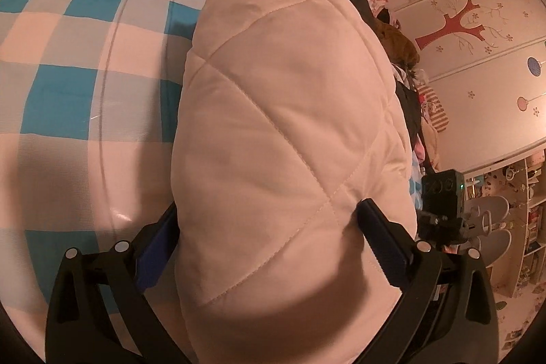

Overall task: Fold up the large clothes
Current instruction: 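Hold the folded jacket bundle with both grippers and press it flat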

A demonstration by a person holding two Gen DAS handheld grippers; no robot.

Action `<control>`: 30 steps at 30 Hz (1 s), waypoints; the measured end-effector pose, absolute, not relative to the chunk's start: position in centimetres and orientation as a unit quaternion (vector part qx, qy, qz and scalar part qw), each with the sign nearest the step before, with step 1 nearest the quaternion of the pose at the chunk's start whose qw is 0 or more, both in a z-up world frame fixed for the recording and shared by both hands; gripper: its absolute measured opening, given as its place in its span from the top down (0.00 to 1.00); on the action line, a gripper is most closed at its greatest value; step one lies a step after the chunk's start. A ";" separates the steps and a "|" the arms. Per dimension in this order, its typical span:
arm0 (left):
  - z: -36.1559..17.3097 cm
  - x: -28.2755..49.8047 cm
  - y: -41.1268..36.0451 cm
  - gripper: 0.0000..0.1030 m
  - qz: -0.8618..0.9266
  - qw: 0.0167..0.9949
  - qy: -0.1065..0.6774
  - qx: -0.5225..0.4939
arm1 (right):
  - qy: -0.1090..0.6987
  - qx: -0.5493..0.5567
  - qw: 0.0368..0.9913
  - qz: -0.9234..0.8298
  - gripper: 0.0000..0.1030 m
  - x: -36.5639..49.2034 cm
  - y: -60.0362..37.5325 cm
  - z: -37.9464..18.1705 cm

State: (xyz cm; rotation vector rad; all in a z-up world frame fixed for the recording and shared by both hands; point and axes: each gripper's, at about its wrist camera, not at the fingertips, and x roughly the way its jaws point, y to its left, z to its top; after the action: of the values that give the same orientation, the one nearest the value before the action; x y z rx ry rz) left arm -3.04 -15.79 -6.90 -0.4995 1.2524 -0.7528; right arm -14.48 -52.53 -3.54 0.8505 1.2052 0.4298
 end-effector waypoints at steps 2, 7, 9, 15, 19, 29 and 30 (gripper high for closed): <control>-6.9 -2.9 -15.7 0.07 -0.339 0.715 0.567 -0.227 | 0.544 0.389 0.719 0.190 0.07 -14.6 -52.4 -4.0; -6.8 -2.8 -15.7 0.07 -0.337 0.715 0.569 -0.228 | 0.537 0.393 0.727 0.168 0.07 -15.1 -53.0 -4.1; -6.9 -2.7 -15.7 0.07 -0.337 0.714 0.569 -0.230 | 0.531 0.392 0.735 0.154 0.07 -15.6 -53.3 -4.0; -6.8 -2.5 -15.9 0.07 -0.334 0.715 0.570 -0.229 | 0.518 0.455 0.703 0.172 0.06 -15.9 -53.8 -5.4; -6.9 -2.7 -15.8 0.06 -0.334 0.718 0.566 -0.229 | 0.504 0.475 0.693 0.199 0.06 -15.8 -53.5 -4.9; -4.8 -4.6 -16.7 0.09 -0.347 0.758 0.518 -0.191 | 0.506 0.434 0.713 0.216 0.05 -14.1 -49.3 -4.1; -4.1 -5.1 -16.8 0.10 -0.349 0.767 0.506 -0.182 | 0.501 0.430 0.717 0.224 0.05 -13.8 -48.8 -3.7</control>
State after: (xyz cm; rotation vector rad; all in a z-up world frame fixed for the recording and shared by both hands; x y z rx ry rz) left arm -5.10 -16.83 -4.14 -0.3953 1.0984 -0.7587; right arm -13.82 -48.81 -3.70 0.9506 1.1080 0.4966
